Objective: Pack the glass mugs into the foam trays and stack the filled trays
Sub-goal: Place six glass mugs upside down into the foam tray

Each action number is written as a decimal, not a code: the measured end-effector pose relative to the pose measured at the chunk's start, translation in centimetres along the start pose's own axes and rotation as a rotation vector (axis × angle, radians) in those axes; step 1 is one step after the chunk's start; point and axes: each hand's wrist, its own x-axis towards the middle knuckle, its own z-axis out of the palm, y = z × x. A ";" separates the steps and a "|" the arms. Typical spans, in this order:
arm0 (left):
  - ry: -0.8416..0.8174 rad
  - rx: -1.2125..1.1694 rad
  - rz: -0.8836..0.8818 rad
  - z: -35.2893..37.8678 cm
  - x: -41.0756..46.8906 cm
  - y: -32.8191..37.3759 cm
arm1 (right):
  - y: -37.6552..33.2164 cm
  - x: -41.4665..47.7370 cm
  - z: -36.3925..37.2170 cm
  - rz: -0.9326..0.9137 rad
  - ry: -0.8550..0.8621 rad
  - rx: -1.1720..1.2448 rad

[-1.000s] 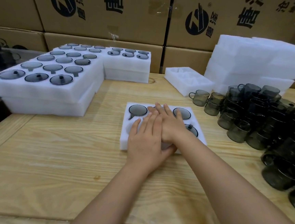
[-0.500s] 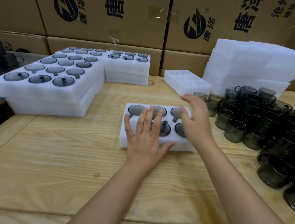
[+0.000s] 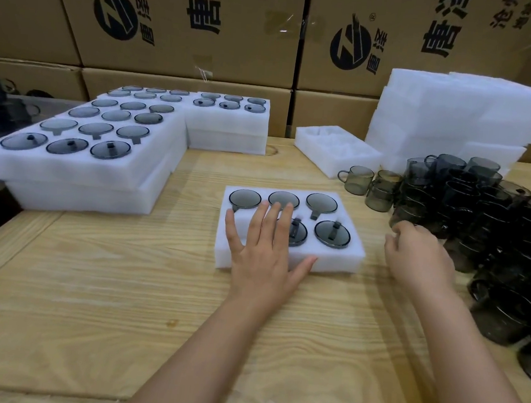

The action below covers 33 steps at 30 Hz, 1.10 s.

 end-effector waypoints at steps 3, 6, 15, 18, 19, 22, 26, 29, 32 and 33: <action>0.002 -0.002 0.011 0.1 0.0 0.0 | -0.8 -0.7 0.3 -0.008 0.032 0.034; 0.010 -0.008 0.015 0.2 0.0 -0.1 | -1.2 -1.2 0.7 -0.038 0.066 0.024; 0.134 -0.162 0.027 -0.1 0.0 0.2 | -1.4 -2.5 -0.2 -0.167 0.332 0.286; 0.237 -0.278 0.052 -0.8 0.2 0.5 | -4.2 -4.2 -1.7 -0.440 0.556 0.462; 0.254 -0.339 0.032 -1.1 0.2 0.7 | -5.7 -5.1 -1.9 -0.514 0.552 0.531; 0.301 -0.454 -0.082 -2.2 0.4 0.3 | -10.2 -7.6 -1.5 -0.613 0.426 0.689; 0.350 -0.549 -0.206 -3.1 1.0 -1.5 | -13.7 -8.0 -1.3 -0.556 0.283 0.748; 0.305 -0.782 -0.345 -3.3 1.7 -3.2 | -14.9 -6.9 -1.6 -0.497 0.007 0.883; 0.177 -0.861 -0.348 -2.8 1.7 -5.0 | -15.0 -6.4 -1.2 -0.460 -0.258 1.087; 0.119 -0.879 -0.344 -2.7 1.7 -5.4 | -14.9 -6.3 -1.0 -0.446 -0.295 1.111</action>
